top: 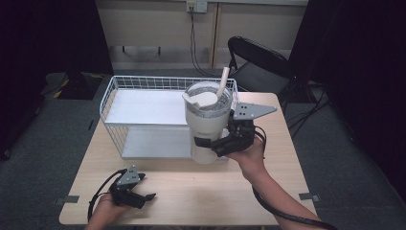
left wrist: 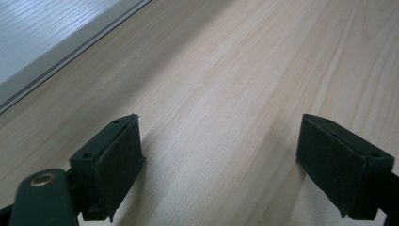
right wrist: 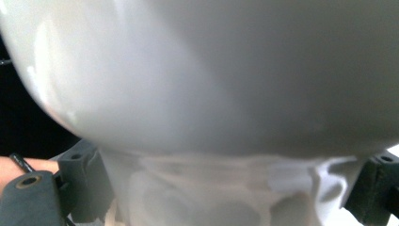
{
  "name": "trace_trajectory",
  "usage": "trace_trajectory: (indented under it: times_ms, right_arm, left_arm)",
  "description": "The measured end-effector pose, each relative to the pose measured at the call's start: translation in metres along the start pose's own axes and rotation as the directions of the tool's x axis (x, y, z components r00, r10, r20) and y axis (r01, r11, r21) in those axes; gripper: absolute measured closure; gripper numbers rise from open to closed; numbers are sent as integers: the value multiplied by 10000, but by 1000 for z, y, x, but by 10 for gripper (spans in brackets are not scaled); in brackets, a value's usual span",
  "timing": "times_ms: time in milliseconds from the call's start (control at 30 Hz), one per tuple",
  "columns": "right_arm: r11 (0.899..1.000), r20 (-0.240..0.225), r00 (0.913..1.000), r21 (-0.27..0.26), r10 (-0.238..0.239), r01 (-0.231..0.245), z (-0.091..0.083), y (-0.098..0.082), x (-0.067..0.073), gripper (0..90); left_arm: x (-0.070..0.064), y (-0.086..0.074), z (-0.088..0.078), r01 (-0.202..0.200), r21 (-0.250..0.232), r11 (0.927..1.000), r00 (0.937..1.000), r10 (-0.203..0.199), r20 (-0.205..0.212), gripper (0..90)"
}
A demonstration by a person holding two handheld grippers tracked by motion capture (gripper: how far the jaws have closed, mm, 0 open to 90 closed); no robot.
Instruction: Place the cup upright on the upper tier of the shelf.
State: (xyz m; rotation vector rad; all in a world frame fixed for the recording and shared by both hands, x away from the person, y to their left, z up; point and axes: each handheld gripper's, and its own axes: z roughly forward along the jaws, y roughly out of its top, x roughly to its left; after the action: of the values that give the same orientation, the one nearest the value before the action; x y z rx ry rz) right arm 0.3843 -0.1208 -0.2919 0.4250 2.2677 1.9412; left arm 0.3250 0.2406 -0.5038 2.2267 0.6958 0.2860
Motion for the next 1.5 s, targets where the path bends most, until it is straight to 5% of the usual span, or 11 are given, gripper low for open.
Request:
trace_trajectory:
  times_ms: [700, 1500]
  right_arm:
    - [9998, 252, 9996, -161, -125, 129, 21, 47, -11, 95]
    - [9998, 1175, 9931, -181, -49, 71, 46, 66, -39, 95]
  left_arm:
    - [-1, 0, 0, 73, -34, 10000, 9999, -73, -76, 139]
    - [-1, -1, -1, 81, -14, 10000, 9999, -81, -71, 139]
